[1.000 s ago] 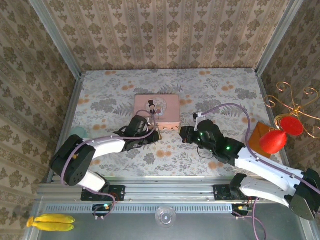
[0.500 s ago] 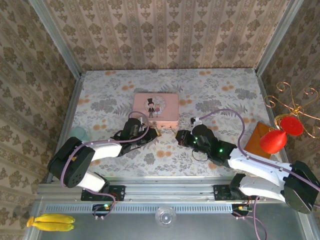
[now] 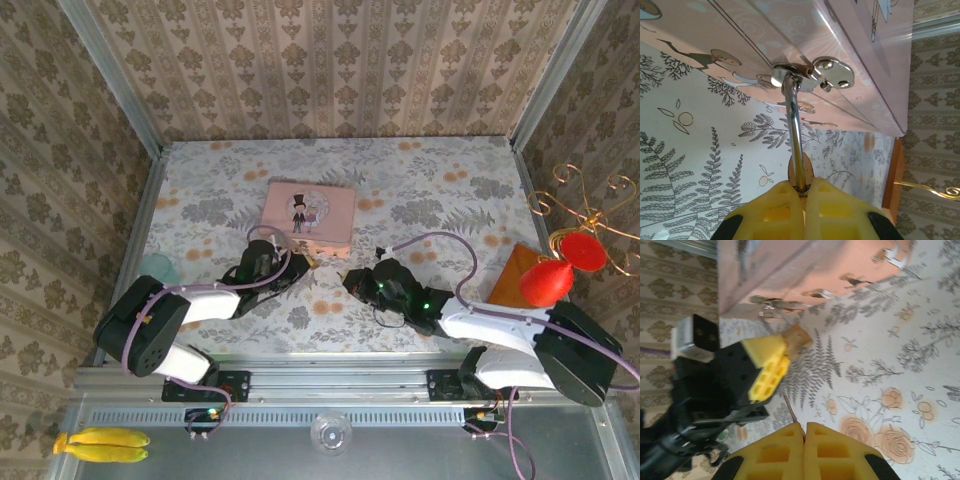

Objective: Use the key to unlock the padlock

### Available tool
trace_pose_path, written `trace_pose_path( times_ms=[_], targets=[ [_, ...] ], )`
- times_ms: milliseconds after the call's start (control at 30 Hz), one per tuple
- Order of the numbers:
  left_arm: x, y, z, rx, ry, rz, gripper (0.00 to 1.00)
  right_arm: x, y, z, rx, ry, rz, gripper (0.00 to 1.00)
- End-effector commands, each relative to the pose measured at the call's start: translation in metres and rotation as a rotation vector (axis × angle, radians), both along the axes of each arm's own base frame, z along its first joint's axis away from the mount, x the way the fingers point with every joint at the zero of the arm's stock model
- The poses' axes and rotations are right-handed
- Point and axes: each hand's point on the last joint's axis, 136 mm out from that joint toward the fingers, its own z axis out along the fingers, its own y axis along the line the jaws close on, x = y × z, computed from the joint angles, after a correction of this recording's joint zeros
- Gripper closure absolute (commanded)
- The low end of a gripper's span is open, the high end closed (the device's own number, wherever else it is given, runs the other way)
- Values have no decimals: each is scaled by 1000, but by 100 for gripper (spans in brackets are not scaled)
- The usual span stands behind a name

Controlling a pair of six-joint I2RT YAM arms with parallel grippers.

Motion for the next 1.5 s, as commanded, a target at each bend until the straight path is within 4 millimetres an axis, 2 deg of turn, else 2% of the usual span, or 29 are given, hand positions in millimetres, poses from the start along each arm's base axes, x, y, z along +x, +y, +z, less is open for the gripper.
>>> trace_pose_path(
  times_ms=[0, 233, 500, 933, 1133, 1333, 1467],
  targets=[
    [17, -5, 54, -136, -151, 25, 100, 2, 15, 2, 86, 26, 5, 100],
    [14, -5, 61, -139, -164, 10, 100, 9, 28, -2, 104, 43, 55, 100],
    [11, -7, 69, -163, -179, -12, 100, 18, 27, -15, 158, 93, 43, 100],
    [8, -10, 72, -183, -174, -31, 100, 38, 32, -8, 318, 114, 24, 100],
    [7, -11, 71, -187, -171, -34, 100, 41, 35, -4, 335, 109, 38, 100],
    [6, -12, 75, -206, -175, -38, 100, 39, 34, -10, 329, 132, 48, 100],
    [5, -13, 78, -233, -171, -36, 100, 41, 36, -7, 349, 130, 53, 100]
  ],
)
